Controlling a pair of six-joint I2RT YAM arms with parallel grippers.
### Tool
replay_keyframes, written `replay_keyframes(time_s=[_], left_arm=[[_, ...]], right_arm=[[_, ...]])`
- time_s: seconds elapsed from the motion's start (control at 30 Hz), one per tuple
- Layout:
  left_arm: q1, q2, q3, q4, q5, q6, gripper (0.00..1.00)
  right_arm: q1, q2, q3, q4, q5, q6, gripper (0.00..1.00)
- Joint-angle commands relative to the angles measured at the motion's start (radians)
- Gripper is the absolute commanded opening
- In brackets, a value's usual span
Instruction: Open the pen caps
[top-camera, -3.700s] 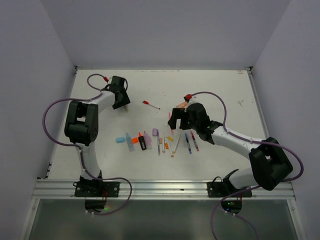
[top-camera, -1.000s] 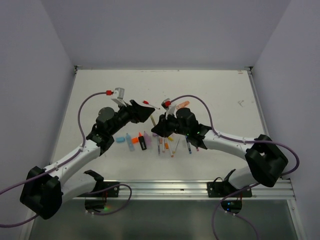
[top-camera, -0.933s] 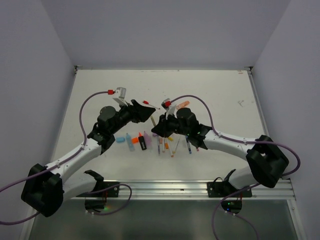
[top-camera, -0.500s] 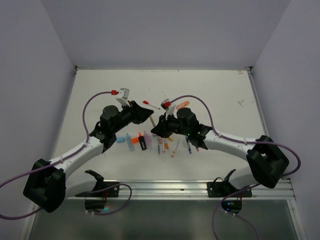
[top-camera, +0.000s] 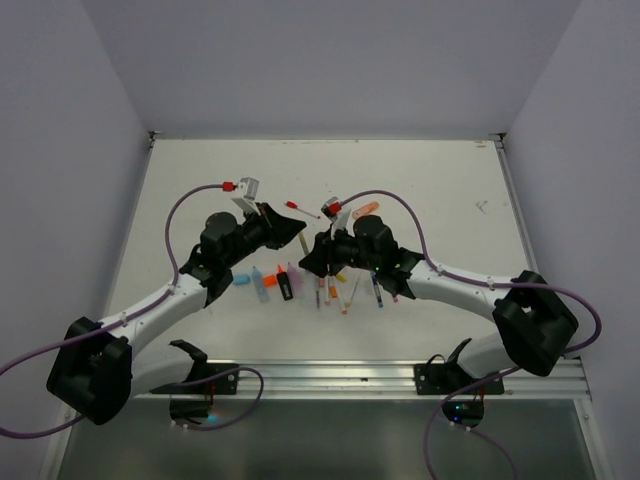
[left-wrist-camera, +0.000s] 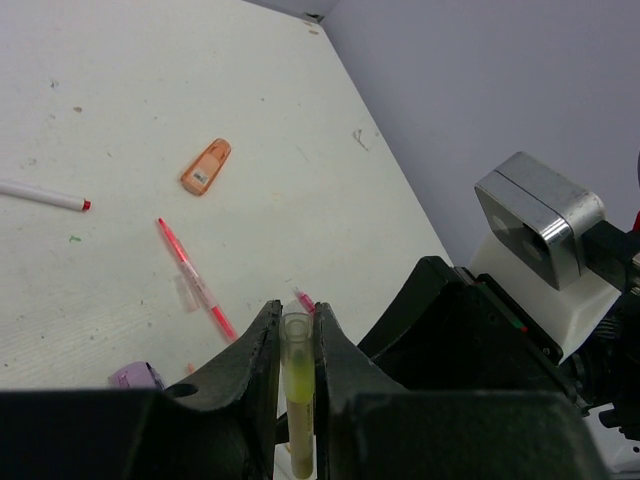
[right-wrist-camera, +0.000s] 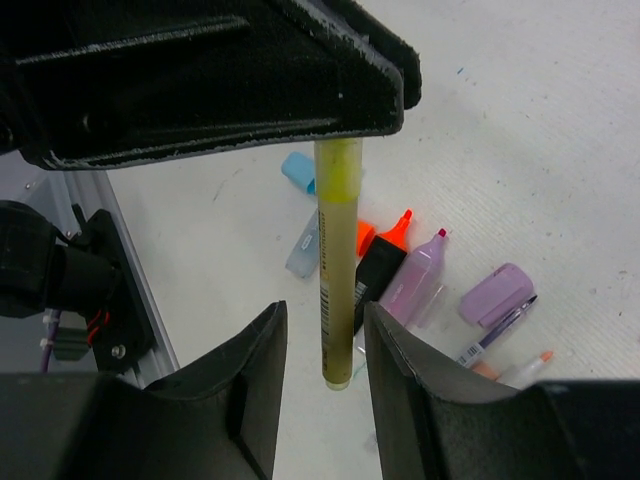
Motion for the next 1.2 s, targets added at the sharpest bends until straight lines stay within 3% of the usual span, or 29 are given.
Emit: replay_keyframes(time_s=[0.0, 0.23, 0.3, 0.43, 0.73, 0.9, 1.17], left_arm=[[0.001, -0.017, -0.012, 0.047, -0.003, 0.023, 0.0], [0.001, -0.022, -0.017, 0.068, 0.007, 0.008, 0.0], [0.002, -0.019, -0.022, 0.077, 0.014, -0.007, 0.0], [0.002, -0.017, -0.025, 0.099, -0.007, -0.026, 0.0], [0.097, 0.004, -0.014, 0.257, -0.101, -0.139, 0.0], [0.177, 0.033, 0.075, 0.329, -0.171, -0.162, 0.0], [0.211, 0.04, 0.175, 0.379, -0.312, -0.173, 0.0]], right_arm=[[0.001, 0.0, 0.051, 0.031, 0.037, -0.002, 0.41], [0.001, 0.04, 0.083, 0.059, 0.056, -0.007, 0.39], [0.001, 0.049, 0.088, 0.059, 0.053, -0.013, 0.31], [0.0, 0.049, 0.071, 0.049, 0.047, -0.02, 0.0], [0.001, 0.014, -0.019, -0.016, -0.029, -0.063, 0.0], [0.003, 0.006, -0.108, -0.001, -0.05, -0.069, 0.0], [0.004, -0.015, -0.19, 0.043, -0.046, -0.063, 0.0]])
